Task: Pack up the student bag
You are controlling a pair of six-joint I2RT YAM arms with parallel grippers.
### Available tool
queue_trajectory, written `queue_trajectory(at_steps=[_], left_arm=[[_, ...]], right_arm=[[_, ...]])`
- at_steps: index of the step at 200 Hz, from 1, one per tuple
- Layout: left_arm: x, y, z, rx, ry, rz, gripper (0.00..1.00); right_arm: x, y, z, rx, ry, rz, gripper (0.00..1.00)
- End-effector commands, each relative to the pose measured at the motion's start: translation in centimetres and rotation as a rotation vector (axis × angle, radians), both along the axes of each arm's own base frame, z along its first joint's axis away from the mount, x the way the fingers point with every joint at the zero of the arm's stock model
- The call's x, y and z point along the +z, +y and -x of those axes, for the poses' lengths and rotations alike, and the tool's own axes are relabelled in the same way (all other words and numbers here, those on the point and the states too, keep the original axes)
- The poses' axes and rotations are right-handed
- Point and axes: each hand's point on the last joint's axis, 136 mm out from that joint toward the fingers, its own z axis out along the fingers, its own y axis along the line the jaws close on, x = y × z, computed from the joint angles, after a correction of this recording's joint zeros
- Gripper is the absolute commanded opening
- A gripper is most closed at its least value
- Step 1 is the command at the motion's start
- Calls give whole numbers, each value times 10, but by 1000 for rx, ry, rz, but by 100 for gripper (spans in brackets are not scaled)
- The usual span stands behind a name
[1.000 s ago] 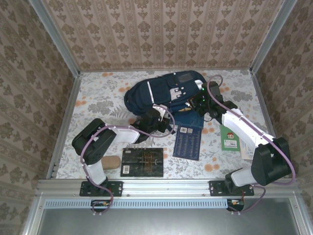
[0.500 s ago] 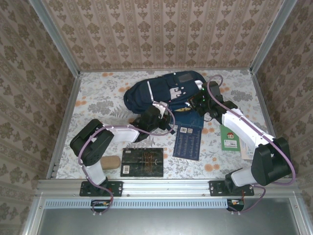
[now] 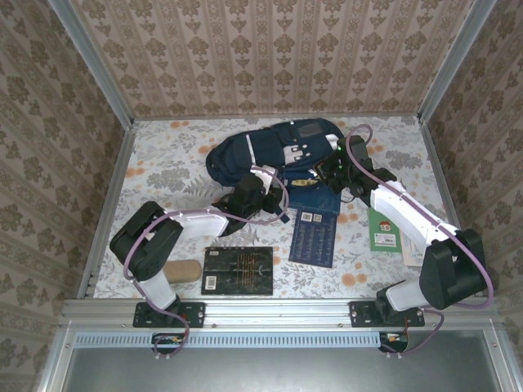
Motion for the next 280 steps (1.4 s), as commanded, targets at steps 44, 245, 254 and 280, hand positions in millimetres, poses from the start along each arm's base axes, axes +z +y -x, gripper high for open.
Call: queue_trajectory(at_steps=[44, 245, 254, 280], left_arm=[[32, 4, -9, 22, -70, 65, 39], [-16, 17, 5, -41, 2, -74, 44], [-21, 20, 7, -43, 6, -96, 44], [-27, 25, 8, -40, 15, -122, 44]], right_arm=[[11, 15, 1, 46, 5, -63, 1], [13, 18, -4, 60, 3, -63, 1], [13, 18, -5, 61, 1, -62, 1], [15, 18, -5, 63, -2, -59, 2]])
